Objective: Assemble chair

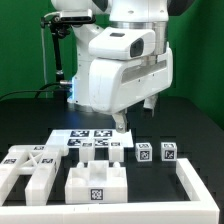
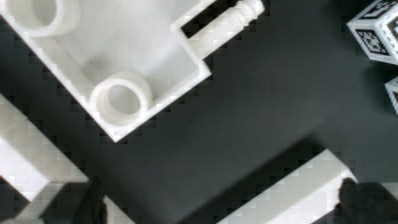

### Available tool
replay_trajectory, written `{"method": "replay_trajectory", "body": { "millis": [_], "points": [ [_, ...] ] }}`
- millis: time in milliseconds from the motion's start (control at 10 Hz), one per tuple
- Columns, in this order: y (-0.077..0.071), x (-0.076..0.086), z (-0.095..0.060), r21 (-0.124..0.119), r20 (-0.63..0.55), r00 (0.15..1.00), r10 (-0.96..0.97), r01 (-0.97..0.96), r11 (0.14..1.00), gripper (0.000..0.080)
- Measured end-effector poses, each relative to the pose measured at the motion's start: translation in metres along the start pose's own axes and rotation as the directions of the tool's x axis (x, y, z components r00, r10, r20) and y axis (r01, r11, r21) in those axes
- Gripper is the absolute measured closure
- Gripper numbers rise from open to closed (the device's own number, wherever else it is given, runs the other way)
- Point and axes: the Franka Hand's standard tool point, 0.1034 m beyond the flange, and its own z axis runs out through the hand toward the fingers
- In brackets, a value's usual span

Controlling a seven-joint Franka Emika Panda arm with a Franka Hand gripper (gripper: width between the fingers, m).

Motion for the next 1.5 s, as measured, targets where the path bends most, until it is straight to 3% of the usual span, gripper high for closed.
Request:
{"method": "replay_trajectory", "body": {
  "millis": [700,900,1100,1500],
  "points": [
    [0.001,-0.002,0.002,0.002,0.002,1.0,0.0,0.0,1.0,0.0149],
    [0.026,-0.022,0.026,0.017,0.005,0.995,-0.097,0.097,0.995,0.0149],
    [0.045,-0.028,0.036,0.015,-0.001,0.992,-0.122,0.122,0.992,0.0149],
    [0.043,-0.027,0.037,0.018,-0.001,0.999,-0.042,0.042,0.999,0.0149]
  ]
}}
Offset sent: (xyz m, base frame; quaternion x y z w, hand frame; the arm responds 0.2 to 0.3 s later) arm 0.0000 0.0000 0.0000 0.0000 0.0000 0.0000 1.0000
